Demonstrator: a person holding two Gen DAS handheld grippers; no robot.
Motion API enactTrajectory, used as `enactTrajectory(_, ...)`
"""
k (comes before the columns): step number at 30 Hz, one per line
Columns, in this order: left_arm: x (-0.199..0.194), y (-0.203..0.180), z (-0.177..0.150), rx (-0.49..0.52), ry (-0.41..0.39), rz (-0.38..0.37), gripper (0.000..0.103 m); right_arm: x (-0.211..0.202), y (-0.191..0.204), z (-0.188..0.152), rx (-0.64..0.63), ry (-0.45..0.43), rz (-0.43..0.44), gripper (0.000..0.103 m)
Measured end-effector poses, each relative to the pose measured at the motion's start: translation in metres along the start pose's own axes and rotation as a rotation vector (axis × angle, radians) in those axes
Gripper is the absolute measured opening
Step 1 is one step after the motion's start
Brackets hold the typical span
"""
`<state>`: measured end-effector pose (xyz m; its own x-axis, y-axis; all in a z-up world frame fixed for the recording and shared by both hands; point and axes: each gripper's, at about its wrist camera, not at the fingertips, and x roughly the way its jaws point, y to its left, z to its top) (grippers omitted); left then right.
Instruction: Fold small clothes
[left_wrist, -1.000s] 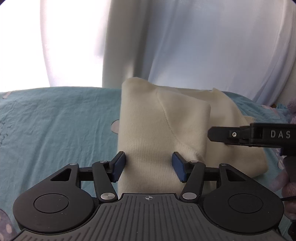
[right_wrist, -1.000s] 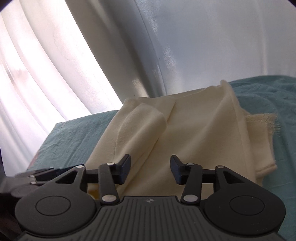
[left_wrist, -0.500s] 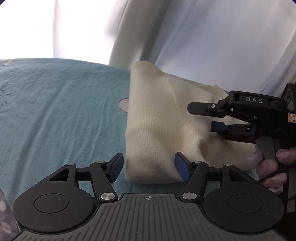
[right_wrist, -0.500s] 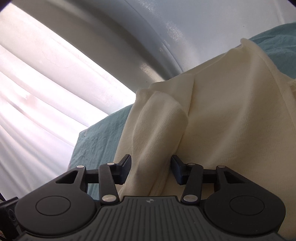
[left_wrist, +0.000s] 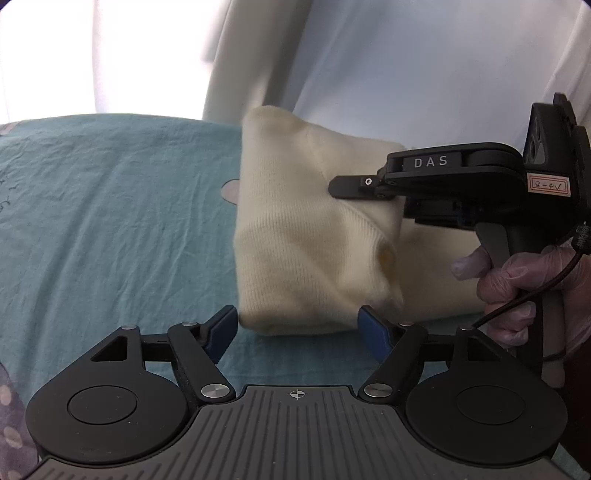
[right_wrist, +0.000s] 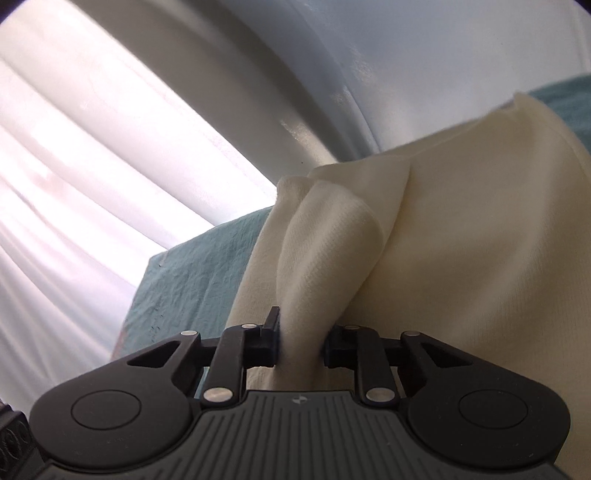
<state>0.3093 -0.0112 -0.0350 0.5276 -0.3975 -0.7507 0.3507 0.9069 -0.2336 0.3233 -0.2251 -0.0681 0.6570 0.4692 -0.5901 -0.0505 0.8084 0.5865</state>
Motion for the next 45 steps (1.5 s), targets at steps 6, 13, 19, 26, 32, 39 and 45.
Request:
enactTrajectory(6,0.013,-0.014,0.003,0.060,-0.005,0.101,0.079,-0.030,0.027,0.012,-0.190,-0.090,-0.068,0.018)
enactTrajectory(13,0.027,-0.019,0.009,0.003,0.025,0.080,0.077,-0.085,-0.008,0.020,-0.208,-0.152,-0.227,0.018)
enactTrajectory(19,0.037,-0.031,0.012,0.027,0.030,0.052,0.077,-0.089,-0.063,0.012,-0.051,-0.085,-0.249,0.027)
enactTrajectory(26,0.043,-0.031,0.011,0.023,0.052,0.055,0.077,-0.073,-0.067,0.006,0.052,-0.046,-0.133,0.036)
enactTrajectory(32,0.024,-0.035,0.012,0.036,0.015,0.073,0.078,-0.093,-0.029,0.004,-0.223,-0.153,-0.335,0.016)
enactTrajectory(39,0.025,-0.035,0.015,0.035,0.013,0.072,0.078,-0.091,-0.036,0.004,-0.351,-0.189,-0.493,0.011)
enactTrajectory(45,0.021,-0.027,0.011,0.005,0.031,0.094,0.078,-0.091,-0.054,-0.005,-0.304,-0.170,-0.521,0.025)
